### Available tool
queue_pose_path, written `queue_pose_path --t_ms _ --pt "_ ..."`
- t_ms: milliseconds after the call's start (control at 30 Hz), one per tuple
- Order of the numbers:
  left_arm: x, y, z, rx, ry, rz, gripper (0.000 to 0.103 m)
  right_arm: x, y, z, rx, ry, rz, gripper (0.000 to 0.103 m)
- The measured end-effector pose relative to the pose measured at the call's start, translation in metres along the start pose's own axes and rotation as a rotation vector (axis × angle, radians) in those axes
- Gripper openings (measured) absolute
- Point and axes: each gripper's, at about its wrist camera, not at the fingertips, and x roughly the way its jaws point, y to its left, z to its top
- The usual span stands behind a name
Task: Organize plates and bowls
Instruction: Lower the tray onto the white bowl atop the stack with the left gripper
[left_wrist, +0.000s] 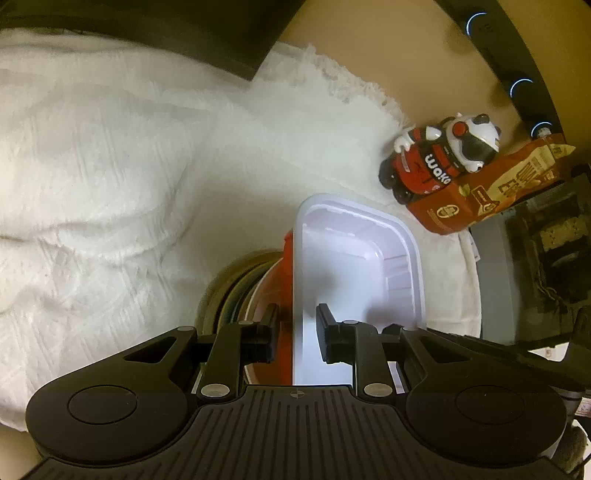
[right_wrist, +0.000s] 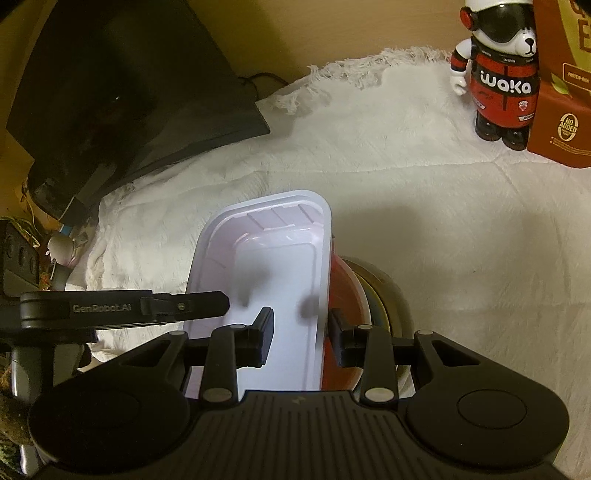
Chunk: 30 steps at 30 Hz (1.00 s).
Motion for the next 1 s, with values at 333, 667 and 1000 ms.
queue_pose_path --t_ms 333,667,1000 --pt "0.013 0.003 0.000 -0.003 0.026 -0.002 0.022 0.006 -0.001 0.001 0.016 0.003 -0.009 0.033" --pt "-0.016 -0.002 0.001 0.014 -0.029 0.000 0.022 -0.003 -0.007 -0.003 0.023 -0.005 0.003 0.033" --pt "-0.011 -0.008 0.006 0.014 -0.021 -0.017 0.022 -0.006 -0.006 -0.002 0.022 -0.014 0.011 0.033"
